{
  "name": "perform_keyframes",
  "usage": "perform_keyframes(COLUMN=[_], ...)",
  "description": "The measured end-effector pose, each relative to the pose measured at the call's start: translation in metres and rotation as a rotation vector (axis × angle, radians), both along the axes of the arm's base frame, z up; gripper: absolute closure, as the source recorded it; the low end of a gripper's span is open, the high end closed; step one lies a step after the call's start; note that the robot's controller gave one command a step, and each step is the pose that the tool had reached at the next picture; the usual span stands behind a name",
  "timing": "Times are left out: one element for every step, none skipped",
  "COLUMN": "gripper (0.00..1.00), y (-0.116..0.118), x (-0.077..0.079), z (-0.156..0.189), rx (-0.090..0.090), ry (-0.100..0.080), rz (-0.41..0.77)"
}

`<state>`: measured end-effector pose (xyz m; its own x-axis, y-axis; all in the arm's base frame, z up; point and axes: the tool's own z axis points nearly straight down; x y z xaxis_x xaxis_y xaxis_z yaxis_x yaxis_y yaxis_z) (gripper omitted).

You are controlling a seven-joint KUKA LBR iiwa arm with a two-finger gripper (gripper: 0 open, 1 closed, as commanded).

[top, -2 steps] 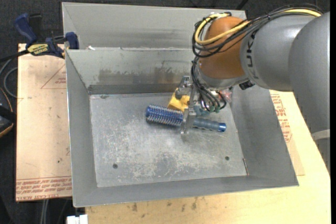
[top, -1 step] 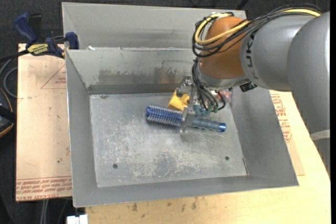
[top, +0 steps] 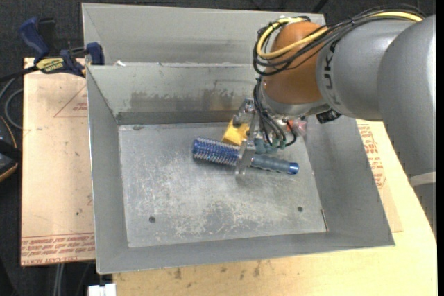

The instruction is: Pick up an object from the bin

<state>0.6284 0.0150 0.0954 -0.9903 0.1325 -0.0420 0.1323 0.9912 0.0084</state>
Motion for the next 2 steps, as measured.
perform_keyframes(gripper=[1.0, 1.0], y=[0.001, -0.016], x=[-0.002, 0.011], z=[0.001, 0.16], rx=[0.001, -0.003], ry=[0.014, 0.031], rz=[0.001, 0.022])
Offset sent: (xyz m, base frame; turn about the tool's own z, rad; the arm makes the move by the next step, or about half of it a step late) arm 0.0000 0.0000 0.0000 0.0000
